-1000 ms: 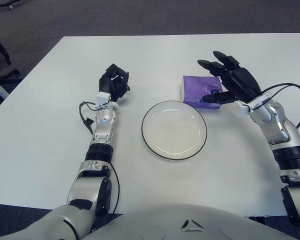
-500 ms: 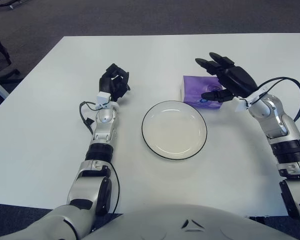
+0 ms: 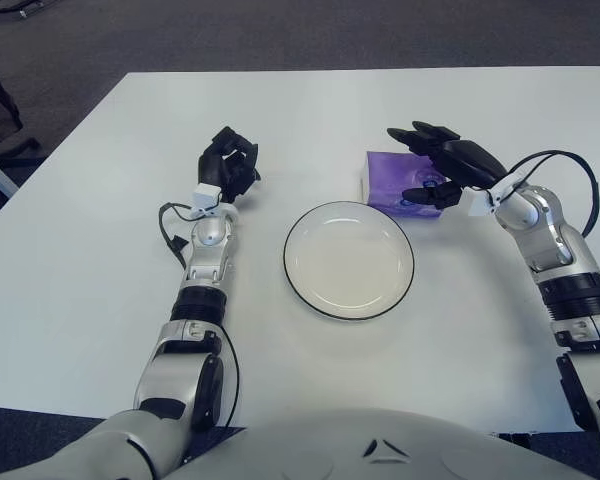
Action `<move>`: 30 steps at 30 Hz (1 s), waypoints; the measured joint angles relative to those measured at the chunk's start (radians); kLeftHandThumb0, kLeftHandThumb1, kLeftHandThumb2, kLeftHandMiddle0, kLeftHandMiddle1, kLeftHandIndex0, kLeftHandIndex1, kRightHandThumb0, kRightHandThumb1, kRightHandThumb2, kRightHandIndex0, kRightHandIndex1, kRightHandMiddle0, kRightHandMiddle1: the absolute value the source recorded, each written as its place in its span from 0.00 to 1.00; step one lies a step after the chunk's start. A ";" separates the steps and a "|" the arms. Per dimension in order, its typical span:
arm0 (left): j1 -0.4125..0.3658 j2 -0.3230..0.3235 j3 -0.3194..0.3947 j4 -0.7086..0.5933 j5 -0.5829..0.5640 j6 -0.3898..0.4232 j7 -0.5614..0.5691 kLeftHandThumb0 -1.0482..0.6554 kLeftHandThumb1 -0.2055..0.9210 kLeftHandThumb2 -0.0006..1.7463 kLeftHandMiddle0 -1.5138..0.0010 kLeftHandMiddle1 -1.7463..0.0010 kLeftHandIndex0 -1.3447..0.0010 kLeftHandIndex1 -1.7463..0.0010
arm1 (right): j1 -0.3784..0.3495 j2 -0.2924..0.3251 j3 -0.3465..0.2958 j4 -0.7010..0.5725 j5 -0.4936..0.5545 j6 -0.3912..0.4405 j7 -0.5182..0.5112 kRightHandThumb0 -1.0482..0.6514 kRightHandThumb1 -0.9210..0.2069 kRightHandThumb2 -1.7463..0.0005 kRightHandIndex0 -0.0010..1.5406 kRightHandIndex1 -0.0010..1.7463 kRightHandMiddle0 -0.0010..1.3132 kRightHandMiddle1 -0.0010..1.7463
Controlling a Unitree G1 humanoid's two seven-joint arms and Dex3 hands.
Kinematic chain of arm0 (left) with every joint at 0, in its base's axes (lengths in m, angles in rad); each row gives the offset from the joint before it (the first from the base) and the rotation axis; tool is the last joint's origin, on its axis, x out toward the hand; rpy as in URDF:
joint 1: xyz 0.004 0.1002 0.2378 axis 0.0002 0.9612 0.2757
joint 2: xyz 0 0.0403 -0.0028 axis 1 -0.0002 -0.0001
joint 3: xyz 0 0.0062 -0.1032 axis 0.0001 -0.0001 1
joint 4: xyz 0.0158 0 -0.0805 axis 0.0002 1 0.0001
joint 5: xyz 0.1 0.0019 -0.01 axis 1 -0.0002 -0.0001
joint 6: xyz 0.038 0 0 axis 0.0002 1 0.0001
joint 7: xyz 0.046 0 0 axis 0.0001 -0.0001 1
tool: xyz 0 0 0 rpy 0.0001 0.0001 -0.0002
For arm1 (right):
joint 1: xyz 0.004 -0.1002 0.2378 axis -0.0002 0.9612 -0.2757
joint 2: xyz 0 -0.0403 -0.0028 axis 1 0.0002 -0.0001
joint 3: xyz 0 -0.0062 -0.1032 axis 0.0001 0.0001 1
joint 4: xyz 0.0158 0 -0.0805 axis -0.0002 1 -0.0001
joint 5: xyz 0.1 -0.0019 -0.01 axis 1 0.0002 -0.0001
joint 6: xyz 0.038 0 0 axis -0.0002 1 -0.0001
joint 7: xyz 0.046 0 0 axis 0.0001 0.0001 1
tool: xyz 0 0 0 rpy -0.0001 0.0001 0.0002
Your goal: Put the tissue paper into the plate.
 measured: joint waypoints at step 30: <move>0.006 -0.001 0.000 -0.020 -0.001 -0.003 -0.001 0.43 1.00 0.18 0.38 0.00 0.41 0.00 | 0.003 0.002 0.017 0.023 0.049 0.095 0.079 0.00 0.00 0.61 0.00 0.00 0.00 0.00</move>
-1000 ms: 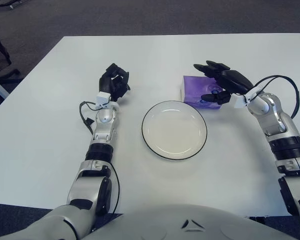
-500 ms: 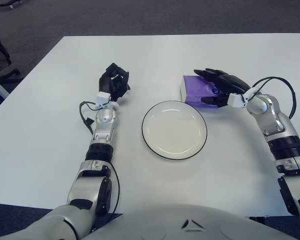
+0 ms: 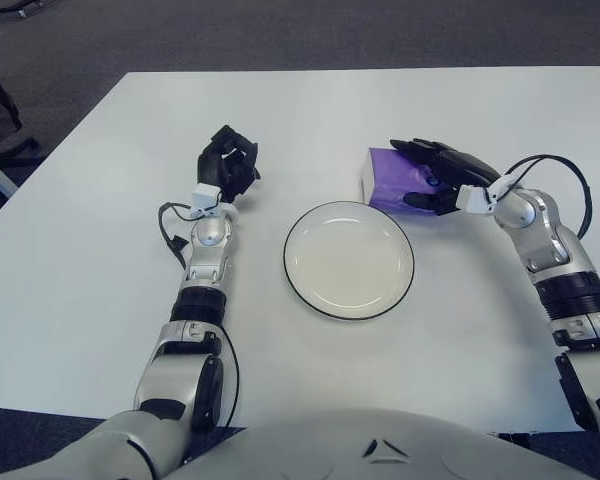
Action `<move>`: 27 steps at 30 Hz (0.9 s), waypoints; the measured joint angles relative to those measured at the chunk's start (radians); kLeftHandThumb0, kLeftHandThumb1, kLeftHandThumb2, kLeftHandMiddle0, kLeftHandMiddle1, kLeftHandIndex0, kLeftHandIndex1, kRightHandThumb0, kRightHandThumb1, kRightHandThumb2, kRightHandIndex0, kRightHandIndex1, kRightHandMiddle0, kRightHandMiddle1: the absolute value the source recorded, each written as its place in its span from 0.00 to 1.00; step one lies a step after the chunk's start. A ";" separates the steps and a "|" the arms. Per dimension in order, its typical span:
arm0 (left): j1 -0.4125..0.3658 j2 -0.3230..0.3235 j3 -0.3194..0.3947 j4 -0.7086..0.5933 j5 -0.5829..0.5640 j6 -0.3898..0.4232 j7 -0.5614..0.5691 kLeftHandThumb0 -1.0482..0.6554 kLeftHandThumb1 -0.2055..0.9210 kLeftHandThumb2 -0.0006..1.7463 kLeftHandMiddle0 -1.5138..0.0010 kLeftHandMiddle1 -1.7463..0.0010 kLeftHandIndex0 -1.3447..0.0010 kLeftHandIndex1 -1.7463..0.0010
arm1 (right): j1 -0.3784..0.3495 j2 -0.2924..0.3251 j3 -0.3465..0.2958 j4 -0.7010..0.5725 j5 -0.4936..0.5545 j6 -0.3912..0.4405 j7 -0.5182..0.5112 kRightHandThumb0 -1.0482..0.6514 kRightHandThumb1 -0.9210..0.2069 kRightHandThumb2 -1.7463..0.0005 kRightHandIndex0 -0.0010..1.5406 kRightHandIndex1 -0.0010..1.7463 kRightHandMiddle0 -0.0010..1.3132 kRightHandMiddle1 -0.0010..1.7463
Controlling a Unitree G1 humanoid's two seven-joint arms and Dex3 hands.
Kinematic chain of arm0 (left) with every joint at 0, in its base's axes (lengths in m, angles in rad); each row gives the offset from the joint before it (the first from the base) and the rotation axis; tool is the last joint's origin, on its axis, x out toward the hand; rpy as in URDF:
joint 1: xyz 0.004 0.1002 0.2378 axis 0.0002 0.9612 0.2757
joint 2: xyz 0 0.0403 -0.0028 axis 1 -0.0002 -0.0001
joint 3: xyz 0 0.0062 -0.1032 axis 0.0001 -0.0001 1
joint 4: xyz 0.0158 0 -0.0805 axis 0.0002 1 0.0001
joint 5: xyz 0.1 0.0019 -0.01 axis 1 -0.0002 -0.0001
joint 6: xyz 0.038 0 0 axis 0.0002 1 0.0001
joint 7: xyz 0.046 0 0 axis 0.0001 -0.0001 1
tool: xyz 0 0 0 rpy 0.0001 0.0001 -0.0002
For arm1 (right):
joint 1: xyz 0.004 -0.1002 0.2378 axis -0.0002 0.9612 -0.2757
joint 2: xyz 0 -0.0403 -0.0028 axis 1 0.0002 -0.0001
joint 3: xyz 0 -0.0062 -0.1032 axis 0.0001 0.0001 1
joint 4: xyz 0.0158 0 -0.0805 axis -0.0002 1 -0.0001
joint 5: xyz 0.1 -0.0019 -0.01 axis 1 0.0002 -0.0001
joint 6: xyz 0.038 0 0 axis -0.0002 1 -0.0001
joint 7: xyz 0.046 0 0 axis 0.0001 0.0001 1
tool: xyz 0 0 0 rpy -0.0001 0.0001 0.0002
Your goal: Put the tissue paper into the plate.
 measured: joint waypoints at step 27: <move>0.010 -0.009 0.000 -0.030 0.000 0.000 0.000 0.44 1.00 0.19 0.38 0.00 0.42 0.00 | -0.017 -0.112 0.108 0.175 -0.344 -0.112 -0.453 0.16 0.00 0.60 0.29 0.06 0.46 0.14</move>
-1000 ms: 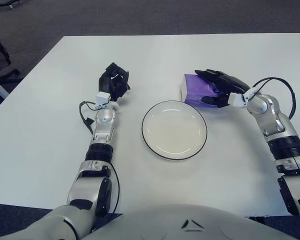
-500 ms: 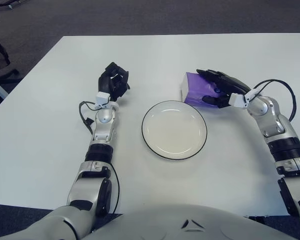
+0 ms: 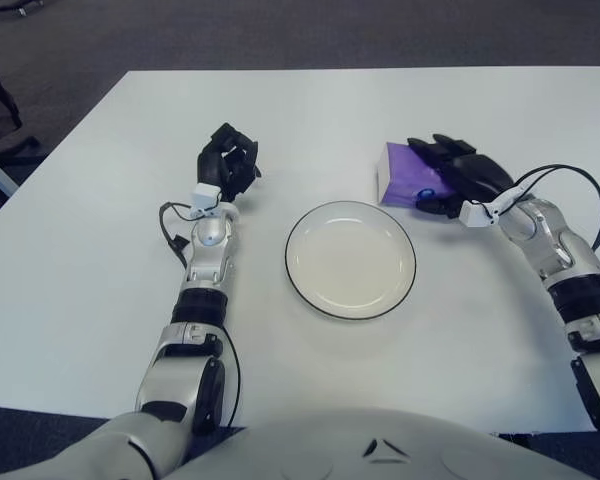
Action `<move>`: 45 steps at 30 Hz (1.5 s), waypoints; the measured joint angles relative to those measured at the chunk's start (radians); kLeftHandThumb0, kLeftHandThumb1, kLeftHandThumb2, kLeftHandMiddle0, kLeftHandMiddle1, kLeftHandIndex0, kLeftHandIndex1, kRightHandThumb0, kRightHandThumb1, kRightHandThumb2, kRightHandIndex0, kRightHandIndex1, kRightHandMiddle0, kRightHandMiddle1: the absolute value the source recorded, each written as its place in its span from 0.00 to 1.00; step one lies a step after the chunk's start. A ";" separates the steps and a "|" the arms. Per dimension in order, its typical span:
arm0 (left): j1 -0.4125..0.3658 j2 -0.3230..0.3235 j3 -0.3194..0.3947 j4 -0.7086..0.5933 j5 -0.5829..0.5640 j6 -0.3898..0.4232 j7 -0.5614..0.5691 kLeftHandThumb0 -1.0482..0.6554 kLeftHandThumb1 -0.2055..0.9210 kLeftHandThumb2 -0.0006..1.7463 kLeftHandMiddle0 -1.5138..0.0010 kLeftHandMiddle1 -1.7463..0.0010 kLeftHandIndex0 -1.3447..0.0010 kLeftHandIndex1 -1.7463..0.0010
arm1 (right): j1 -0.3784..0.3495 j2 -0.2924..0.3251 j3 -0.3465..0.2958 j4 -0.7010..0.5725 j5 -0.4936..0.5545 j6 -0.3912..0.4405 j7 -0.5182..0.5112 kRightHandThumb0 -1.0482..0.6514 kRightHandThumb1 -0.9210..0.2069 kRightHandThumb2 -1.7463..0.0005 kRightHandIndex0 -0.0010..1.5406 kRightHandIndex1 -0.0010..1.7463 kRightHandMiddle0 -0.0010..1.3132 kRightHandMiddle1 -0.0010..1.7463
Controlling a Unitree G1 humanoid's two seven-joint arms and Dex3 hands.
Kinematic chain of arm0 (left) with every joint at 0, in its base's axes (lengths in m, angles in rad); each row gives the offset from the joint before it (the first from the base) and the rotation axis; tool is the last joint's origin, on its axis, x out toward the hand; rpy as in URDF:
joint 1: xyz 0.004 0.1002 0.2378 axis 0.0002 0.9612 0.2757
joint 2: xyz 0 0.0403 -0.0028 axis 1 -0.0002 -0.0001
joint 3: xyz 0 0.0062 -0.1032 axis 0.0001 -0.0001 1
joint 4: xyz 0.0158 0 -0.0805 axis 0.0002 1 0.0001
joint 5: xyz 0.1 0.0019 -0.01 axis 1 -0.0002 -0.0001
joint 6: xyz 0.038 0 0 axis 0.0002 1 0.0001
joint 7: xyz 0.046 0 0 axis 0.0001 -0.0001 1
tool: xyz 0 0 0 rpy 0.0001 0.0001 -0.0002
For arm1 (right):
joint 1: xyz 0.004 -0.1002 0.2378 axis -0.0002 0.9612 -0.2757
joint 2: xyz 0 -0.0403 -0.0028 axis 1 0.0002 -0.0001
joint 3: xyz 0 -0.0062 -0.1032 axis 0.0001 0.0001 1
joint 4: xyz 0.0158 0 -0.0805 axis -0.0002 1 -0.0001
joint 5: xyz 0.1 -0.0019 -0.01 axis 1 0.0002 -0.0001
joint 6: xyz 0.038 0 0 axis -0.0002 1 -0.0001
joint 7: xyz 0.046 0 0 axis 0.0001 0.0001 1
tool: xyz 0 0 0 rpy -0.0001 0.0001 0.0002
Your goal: Put the tissue paper into the plate.
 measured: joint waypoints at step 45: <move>0.009 -0.004 0.002 -0.020 -0.004 0.000 0.000 0.44 1.00 0.18 0.39 0.00 0.44 0.00 | -0.073 0.007 -0.073 0.260 0.299 -0.191 -0.072 0.62 0.56 0.24 0.37 1.00 0.38 0.96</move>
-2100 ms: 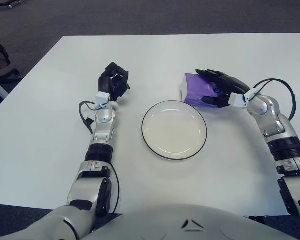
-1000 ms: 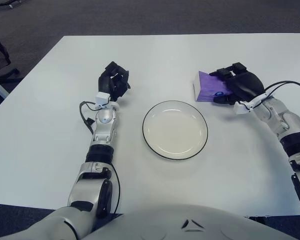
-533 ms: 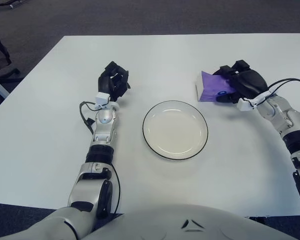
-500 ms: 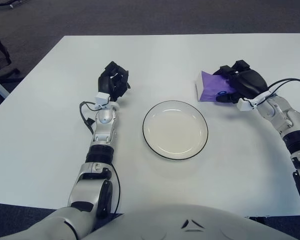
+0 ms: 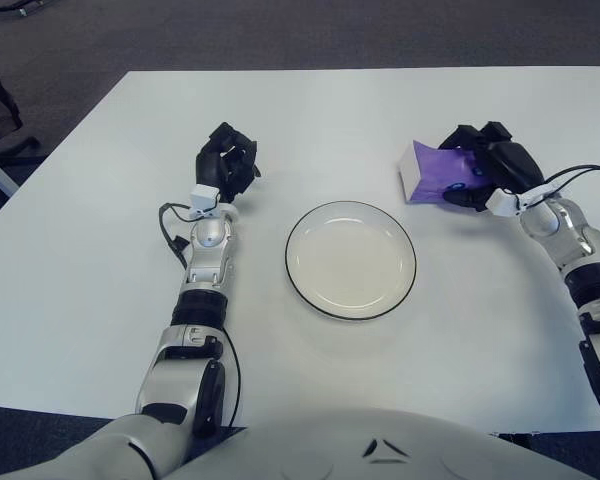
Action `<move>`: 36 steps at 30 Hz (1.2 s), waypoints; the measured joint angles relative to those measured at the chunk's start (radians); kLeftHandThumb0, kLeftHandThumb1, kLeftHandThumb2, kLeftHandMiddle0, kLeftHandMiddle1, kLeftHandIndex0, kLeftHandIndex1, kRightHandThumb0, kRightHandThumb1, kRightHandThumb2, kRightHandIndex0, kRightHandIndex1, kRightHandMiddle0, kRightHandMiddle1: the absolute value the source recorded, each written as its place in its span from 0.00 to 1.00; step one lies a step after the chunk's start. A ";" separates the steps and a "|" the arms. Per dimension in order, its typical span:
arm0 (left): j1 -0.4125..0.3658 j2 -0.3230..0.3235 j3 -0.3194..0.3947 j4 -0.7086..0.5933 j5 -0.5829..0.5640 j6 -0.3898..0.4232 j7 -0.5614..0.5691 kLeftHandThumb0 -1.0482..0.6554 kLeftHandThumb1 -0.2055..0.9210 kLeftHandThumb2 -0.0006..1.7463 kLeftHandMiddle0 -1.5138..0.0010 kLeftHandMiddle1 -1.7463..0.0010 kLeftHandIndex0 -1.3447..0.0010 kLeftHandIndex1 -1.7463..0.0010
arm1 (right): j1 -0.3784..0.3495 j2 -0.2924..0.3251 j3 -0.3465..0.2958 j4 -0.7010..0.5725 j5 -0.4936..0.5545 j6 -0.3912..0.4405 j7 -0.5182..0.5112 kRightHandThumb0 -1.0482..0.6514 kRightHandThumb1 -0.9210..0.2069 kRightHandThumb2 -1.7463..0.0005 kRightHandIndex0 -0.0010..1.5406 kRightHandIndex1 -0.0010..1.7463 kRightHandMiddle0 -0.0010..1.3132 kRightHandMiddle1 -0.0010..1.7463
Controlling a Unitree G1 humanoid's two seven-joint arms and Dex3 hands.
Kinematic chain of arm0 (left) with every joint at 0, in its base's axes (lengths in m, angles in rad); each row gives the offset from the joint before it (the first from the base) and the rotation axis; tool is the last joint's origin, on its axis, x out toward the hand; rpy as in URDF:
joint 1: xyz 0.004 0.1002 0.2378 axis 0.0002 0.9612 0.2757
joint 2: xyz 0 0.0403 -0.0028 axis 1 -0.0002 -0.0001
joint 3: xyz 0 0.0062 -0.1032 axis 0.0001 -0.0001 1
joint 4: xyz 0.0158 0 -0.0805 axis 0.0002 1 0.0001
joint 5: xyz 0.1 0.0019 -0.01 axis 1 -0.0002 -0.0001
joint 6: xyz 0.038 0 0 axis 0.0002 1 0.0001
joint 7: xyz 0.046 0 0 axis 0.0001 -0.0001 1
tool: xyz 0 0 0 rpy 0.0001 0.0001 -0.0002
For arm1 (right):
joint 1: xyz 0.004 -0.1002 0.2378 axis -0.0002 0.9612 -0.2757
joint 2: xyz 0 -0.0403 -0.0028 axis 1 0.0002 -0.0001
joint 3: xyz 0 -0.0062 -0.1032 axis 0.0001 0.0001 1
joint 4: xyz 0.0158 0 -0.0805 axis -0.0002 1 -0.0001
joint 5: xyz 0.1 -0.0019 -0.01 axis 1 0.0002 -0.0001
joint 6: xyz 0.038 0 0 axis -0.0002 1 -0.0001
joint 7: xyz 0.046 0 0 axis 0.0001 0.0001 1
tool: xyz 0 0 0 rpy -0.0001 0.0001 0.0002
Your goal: Put the tissue paper into the plate.
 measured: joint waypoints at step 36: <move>0.001 0.000 0.002 -0.002 -0.017 0.000 -0.002 0.44 1.00 0.19 0.39 0.00 0.44 0.00 | 0.113 0.237 -0.201 -0.551 0.461 0.213 0.287 0.57 0.14 0.88 0.53 1.00 0.52 1.00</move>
